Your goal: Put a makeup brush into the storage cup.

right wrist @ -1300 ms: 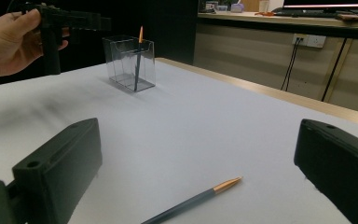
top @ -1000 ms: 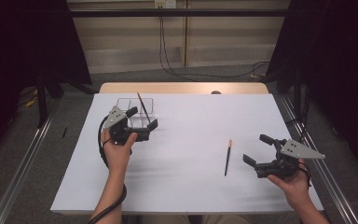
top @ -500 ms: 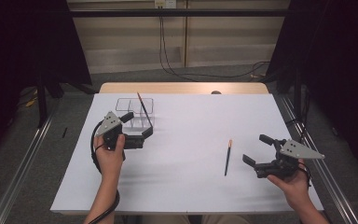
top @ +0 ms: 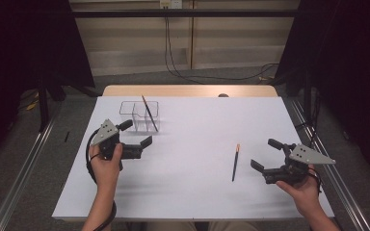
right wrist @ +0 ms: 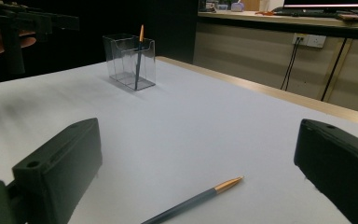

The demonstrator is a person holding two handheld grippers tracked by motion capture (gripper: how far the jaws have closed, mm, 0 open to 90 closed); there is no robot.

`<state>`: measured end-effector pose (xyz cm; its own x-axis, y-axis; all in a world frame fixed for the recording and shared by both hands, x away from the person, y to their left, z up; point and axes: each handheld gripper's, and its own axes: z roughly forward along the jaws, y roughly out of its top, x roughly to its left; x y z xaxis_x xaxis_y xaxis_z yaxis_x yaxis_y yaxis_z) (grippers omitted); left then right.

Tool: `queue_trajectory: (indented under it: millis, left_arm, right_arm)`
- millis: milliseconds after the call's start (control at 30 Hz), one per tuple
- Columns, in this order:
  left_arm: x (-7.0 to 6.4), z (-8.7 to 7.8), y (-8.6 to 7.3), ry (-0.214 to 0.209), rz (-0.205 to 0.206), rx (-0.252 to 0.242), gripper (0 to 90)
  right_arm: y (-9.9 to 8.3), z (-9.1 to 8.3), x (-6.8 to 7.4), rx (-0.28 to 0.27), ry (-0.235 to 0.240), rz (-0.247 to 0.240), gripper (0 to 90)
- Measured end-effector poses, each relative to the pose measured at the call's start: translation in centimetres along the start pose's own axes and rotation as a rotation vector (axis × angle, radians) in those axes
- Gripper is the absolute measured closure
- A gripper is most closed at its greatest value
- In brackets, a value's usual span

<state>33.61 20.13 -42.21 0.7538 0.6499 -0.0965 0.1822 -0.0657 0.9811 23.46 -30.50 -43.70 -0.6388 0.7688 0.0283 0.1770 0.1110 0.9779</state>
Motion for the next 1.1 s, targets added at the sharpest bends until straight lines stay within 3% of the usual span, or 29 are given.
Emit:
queue_trajectory:
  millis: [1100]
  left_arm:
    - [0.5, -3.7, -1.1, 0.031, 0.048, 0.024, 0.0]
  right_arm:
    - [-0.1, 0.2, 0.2, 0.006, 0.001, -0.005, 0.3]
